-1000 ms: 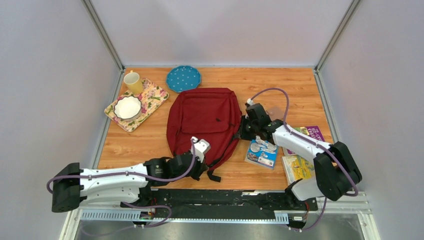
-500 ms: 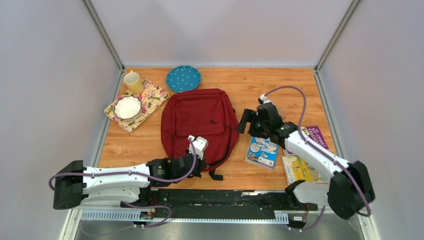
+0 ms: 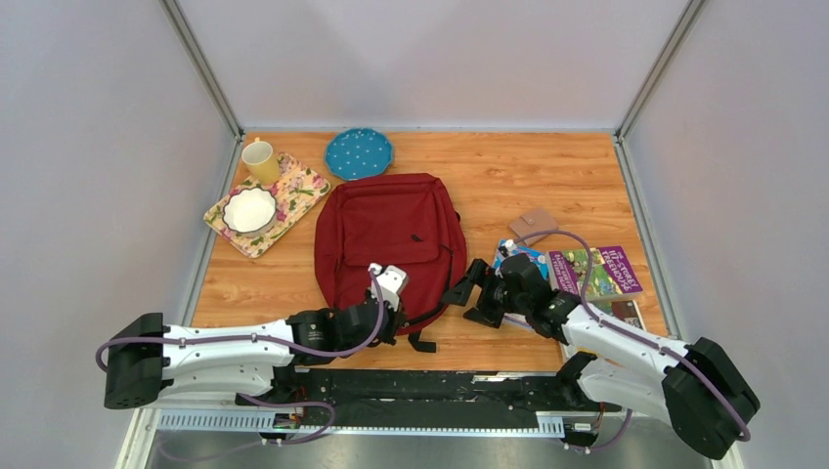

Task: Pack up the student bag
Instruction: Unzip the student bag at the center of the board.

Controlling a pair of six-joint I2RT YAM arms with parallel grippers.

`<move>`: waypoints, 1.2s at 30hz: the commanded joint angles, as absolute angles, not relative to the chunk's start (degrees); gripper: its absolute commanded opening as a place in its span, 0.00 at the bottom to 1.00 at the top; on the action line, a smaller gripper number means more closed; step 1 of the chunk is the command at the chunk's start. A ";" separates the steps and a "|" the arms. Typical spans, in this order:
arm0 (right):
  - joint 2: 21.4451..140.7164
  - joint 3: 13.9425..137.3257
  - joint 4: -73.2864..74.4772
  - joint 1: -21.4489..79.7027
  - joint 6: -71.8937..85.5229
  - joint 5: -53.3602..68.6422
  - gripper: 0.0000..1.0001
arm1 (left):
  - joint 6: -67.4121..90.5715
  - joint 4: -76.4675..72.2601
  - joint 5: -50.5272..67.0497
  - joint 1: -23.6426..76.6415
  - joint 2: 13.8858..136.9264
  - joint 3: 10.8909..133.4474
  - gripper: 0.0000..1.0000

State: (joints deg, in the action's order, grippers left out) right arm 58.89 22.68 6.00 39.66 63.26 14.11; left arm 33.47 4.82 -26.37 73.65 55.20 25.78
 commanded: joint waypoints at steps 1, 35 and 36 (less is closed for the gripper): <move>60.72 21.98 -6.58 41.39 72.33 13.88 0.90 | 31.90 2.38 -25.49 73.92 56.33 27.77 0.00; 73.74 34.63 2.37 38.23 50.37 5.80 0.00 | 42.28 36.48 -43.59 73.92 48.52 26.72 0.00; 73.91 35.67 2.46 37.80 49.84 6.76 0.00 | 41.93 36.13 -43.42 73.92 48.25 26.89 0.00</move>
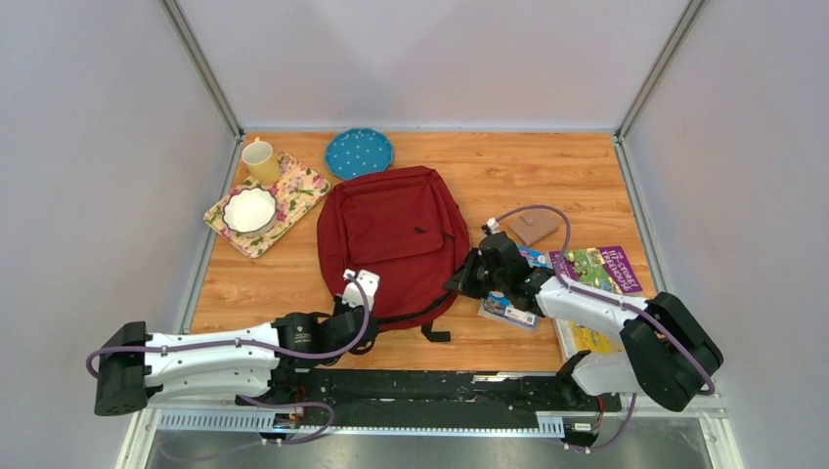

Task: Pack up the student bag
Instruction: Unzip the student bag at the center of the board.

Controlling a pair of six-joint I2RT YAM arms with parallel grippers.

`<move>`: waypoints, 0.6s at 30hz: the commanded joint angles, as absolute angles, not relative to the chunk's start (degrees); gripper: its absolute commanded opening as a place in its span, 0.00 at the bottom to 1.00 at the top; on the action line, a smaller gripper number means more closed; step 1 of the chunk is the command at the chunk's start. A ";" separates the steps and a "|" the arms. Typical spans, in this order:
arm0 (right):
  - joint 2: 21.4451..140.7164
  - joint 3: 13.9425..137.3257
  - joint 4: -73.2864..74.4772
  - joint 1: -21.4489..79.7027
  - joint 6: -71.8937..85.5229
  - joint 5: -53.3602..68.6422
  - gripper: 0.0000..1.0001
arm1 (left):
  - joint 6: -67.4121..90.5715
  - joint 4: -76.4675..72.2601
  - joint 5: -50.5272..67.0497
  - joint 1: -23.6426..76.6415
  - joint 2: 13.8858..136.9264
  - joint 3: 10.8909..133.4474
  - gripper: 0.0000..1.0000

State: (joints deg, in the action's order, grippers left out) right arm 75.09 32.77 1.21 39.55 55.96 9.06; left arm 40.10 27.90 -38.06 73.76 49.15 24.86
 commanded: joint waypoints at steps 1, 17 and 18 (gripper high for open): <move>74.18 36.03 2.55 37.18 48.96 9.12 0.04 | 41.40 34.82 -42.72 73.92 48.08 26.89 0.00; 47.29 22.60 10.47 39.02 64.75 14.94 0.89 | 34.81 15.30 -33.84 73.92 48.08 26.89 0.00; 46.68 22.07 10.20 39.63 66.17 14.94 0.89 | 34.37 14.68 -33.40 73.92 48.60 27.16 0.00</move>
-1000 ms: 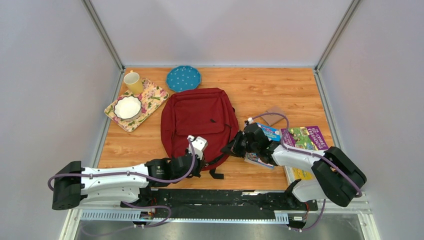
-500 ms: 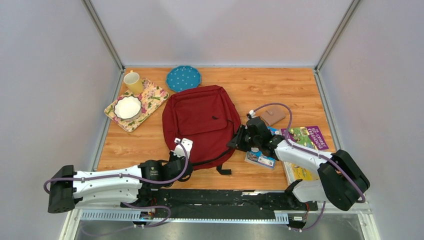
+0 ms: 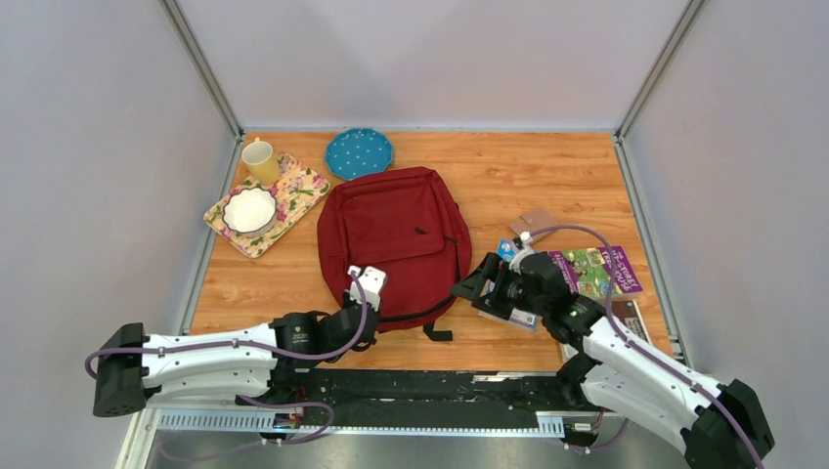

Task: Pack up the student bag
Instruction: Unzip the student bag at the center of the board.

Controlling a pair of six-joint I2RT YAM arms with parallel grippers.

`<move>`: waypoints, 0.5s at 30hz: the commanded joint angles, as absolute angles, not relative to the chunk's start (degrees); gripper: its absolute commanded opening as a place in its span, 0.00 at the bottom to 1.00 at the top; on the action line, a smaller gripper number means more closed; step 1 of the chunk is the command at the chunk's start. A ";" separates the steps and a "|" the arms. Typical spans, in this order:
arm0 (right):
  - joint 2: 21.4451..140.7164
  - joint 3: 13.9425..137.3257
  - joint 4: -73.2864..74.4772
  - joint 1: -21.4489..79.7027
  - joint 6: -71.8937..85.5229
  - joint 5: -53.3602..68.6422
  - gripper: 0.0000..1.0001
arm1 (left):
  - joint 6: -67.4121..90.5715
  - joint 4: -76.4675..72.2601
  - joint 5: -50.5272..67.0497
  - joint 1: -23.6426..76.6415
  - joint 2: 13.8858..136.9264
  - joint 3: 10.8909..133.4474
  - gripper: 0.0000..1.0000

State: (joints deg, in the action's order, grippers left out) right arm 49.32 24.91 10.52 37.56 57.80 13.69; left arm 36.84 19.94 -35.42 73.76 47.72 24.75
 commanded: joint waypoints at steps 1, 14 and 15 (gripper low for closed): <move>46.58 21.71 8.37 41.29 67.57 15.03 0.89 | 34.37 14.59 -33.31 73.92 48.86 27.42 0.00; 61.50 22.24 -7.73 53.61 85.42 4.66 0.89 | 35.24 6.51 -27.25 74.09 54.14 28.39 0.00; 62.39 22.15 -7.91 53.61 86.30 4.22 0.88 | 35.42 6.16 -27.16 74.09 54.23 28.39 0.00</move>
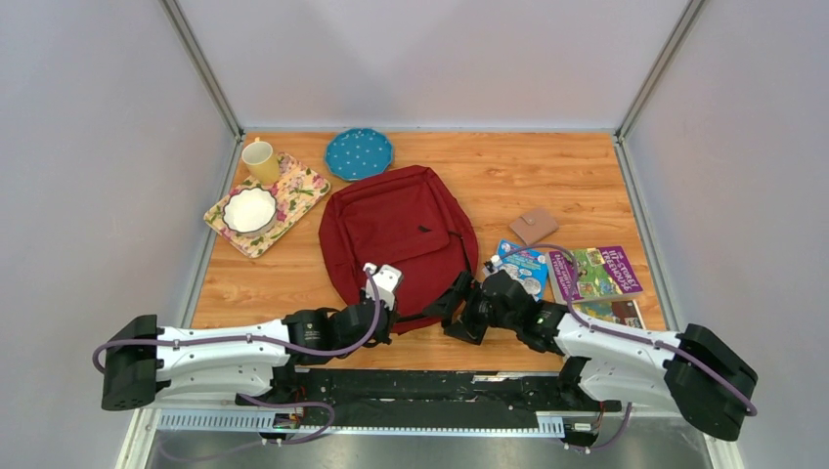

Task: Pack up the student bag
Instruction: Unzip the student bag at the center of the board.

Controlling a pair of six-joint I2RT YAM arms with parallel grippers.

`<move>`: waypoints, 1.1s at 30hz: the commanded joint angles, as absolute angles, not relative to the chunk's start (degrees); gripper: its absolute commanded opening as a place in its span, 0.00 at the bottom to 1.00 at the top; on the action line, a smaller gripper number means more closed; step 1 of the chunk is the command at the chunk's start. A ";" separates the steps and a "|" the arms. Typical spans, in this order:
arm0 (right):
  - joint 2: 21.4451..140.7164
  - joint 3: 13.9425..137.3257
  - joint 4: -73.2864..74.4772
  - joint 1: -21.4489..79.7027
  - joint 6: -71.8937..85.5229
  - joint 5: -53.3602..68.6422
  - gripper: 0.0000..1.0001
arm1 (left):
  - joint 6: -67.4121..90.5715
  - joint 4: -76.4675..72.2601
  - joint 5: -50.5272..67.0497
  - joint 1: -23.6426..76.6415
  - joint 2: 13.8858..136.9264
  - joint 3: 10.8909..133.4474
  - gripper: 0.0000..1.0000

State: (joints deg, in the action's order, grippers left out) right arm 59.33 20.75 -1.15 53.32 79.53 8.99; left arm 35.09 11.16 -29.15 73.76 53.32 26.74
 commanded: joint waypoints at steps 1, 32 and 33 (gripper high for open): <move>63.36 21.97 -8.78 53.61 88.05 3.96 0.87 | 35.42 5.98 -26.98 74.18 54.40 28.39 0.00; 77.70 21.28 -13.27 51.41 73.21 9.93 0.00 | 32.70 24.69 -53.88 71.29 45.09 23.81 0.00; 77.52 20.66 -14.32 51.50 73.04 9.67 0.00 | 32.17 24.78 -53.88 69.10 44.91 23.91 0.00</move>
